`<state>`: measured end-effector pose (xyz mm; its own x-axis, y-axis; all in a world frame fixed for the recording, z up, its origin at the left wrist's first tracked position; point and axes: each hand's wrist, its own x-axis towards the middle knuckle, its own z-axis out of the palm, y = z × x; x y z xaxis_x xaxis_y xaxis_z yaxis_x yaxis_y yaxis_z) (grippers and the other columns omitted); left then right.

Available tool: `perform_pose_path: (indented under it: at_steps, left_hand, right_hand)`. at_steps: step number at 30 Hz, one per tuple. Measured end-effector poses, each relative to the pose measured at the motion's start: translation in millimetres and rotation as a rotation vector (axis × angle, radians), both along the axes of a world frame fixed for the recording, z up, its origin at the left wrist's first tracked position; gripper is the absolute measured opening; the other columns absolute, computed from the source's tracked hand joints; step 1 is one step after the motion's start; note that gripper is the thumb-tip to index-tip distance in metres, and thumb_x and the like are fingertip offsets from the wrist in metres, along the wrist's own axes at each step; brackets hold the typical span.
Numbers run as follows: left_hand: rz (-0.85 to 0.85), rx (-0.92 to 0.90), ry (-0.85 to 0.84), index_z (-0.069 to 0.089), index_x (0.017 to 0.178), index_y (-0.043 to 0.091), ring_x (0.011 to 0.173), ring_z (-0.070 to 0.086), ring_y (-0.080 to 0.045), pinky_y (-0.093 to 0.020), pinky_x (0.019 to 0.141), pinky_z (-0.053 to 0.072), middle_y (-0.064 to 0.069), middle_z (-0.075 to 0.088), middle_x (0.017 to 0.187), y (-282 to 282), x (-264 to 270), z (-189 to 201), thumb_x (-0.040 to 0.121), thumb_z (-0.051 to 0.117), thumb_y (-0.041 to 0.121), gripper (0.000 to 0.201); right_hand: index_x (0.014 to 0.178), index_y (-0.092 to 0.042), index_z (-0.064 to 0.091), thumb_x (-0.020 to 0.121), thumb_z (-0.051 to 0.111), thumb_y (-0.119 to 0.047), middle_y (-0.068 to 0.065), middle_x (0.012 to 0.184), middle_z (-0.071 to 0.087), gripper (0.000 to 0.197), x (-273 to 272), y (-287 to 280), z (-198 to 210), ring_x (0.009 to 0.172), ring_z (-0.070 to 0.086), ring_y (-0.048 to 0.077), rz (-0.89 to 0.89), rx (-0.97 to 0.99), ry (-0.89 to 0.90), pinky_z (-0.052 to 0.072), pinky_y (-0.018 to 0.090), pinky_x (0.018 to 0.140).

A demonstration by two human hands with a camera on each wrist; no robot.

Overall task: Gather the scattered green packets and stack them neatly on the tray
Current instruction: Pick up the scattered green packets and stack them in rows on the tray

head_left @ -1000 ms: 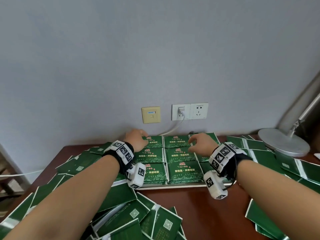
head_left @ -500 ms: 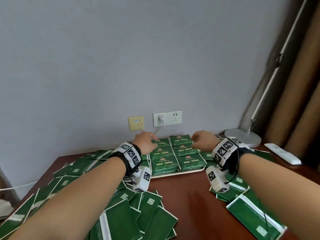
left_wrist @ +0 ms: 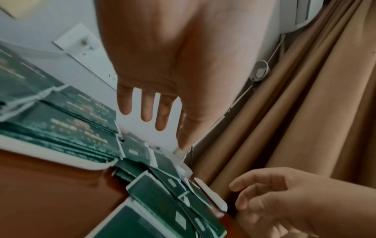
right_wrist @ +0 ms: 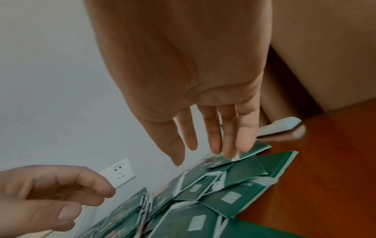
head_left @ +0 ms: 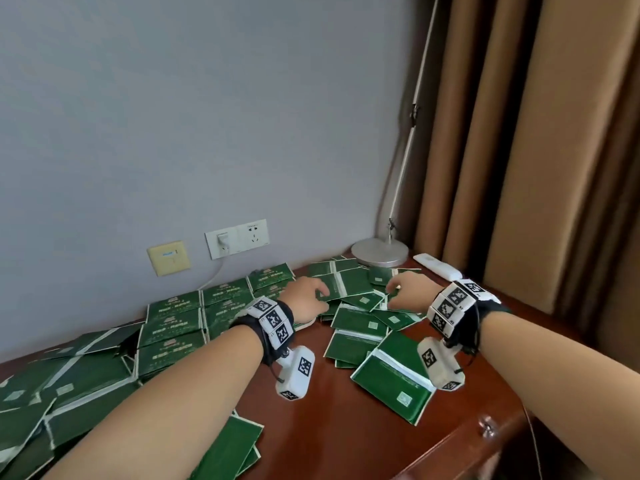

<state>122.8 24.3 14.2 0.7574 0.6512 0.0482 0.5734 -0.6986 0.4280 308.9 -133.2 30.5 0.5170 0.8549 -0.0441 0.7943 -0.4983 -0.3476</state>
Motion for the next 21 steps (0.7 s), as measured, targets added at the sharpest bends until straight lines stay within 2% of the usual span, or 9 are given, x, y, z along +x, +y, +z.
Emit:
perform_pose_path:
  at_steps: [3,5,8,11,13,16,21]
  left_hand:
    - [-0.042,-0.016,0.025,0.064,0.121,0.022,0.114,0.059,-0.024,-0.025,0.091,0.045,-0.003,0.059,0.131,-11,21,-12,0.089,0.066,0.020,0.032]
    - [-0.063,-0.026,0.050,0.064,0.121,0.022,0.118,0.058,-0.023,-0.026,0.095,0.044,-0.004,0.057,0.136,-15,31,-21,0.089,0.065,0.019,0.032]
    - [-0.076,-0.029,0.087,0.063,0.121,0.024,0.120,0.056,-0.024,-0.029,0.099,0.045,-0.005,0.051,0.143,-18,40,-33,0.089,0.065,0.020,0.032]
    - [-0.071,-0.044,0.095,0.063,0.122,0.023,0.112,0.060,-0.021,-0.027,0.095,0.046,-0.005,0.053,0.139,-19,44,-42,0.090,0.064,0.019,0.032]
    - [-0.065,-0.046,0.091,0.063,0.121,0.023,0.115,0.060,-0.022,-0.029,0.098,0.046,-0.004,0.055,0.138,-18,46,-48,0.090,0.065,0.017,0.031]
    - [-0.061,-0.064,0.095,0.063,0.121,0.022,0.119,0.057,-0.021,-0.030,0.100,0.045,-0.002,0.056,0.137,-16,45,-56,0.090,0.066,0.017,0.031]
    - [-0.061,-0.074,0.117,0.064,0.122,0.020,0.112,0.059,-0.019,-0.030,0.097,0.047,-0.003,0.058,0.133,-14,40,-67,0.089,0.068,0.017,0.033]
  right_hand:
    - [0.116,-0.019,0.065,0.080,0.073,-0.024,-0.001,0.115,0.064,0.037,18,-16,-15,0.080,0.057,0.012,-0.048,-0.038,0.058,0.042,0.017,0.056]
    - [0.118,-0.018,0.064,0.080,0.073,-0.025,-0.001,0.116,0.063,0.040,25,-22,-26,0.083,0.058,0.013,-0.072,-0.067,0.084,0.043,0.017,0.057]
    - [0.121,-0.016,0.063,0.080,0.075,-0.027,0.000,0.116,0.063,0.044,30,-27,-40,0.088,0.059,0.014,-0.086,-0.093,0.116,0.046,0.021,0.066]
    - [0.118,-0.014,0.063,0.081,0.075,-0.030,-0.001,0.102,0.063,0.041,30,-29,-48,0.083,0.060,0.013,-0.080,-0.141,0.156,0.044,0.019,0.059]
    - [0.116,-0.013,0.064,0.081,0.076,-0.034,-0.004,0.095,0.063,0.042,29,-28,-52,0.079,0.059,0.011,-0.068,-0.182,0.184,0.043,0.019,0.057]
    - [0.118,-0.014,0.062,0.079,0.076,-0.039,-0.005,0.096,0.062,0.049,27,-26,-55,0.085,0.059,0.011,-0.043,-0.237,0.187,0.044,0.021,0.063]
    - [0.125,-0.014,0.058,0.077,0.078,-0.042,0.001,0.118,0.062,0.059,19,-25,-59,0.104,0.058,0.018,-0.001,-0.307,0.104,0.047,0.027,0.081]
